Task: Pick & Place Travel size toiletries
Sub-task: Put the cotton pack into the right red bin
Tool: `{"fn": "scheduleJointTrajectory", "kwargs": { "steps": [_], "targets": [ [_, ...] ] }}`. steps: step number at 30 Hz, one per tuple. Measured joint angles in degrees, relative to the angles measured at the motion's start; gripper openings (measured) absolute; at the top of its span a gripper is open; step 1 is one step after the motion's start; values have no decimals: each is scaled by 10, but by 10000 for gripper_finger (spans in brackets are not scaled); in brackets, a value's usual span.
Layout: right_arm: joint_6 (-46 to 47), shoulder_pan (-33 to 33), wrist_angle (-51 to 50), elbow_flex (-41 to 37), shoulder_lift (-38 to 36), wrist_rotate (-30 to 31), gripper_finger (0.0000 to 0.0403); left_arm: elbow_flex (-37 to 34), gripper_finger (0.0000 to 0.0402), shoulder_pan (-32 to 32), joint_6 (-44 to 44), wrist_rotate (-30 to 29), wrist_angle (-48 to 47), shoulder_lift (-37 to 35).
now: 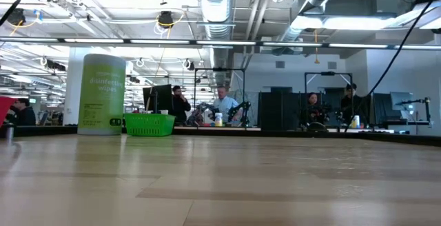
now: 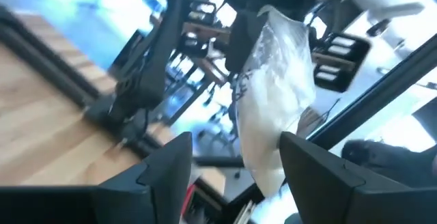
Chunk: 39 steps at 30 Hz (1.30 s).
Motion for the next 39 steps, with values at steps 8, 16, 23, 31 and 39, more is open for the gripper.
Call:
{"fn": "scheduleJointTrajectory", "kwargs": {
  "steps": [8, 16, 23, 31, 39],
  "targets": [
    [-26, -1, 28, 0, -4, 28, 16, 0, 217, -1, 61, 0, 104, -5],
    [-32, -6, 54, 0, 5, 49, 15, 0, 217, 6, 66, 0, 105, -4],
    [-32, -13, 54, 0, 5, 48, 16, 0, 213, 11, 63, 0, 106, -4],
    [-32, -13, 54, 0, 5, 48, 18, 0, 166, 16, 62, 19, 109, -4],
    [-32, -13, 54, 0, 5, 48, 18, 0, 98, 18, 64, 19, 109, -4]
  ]
}}
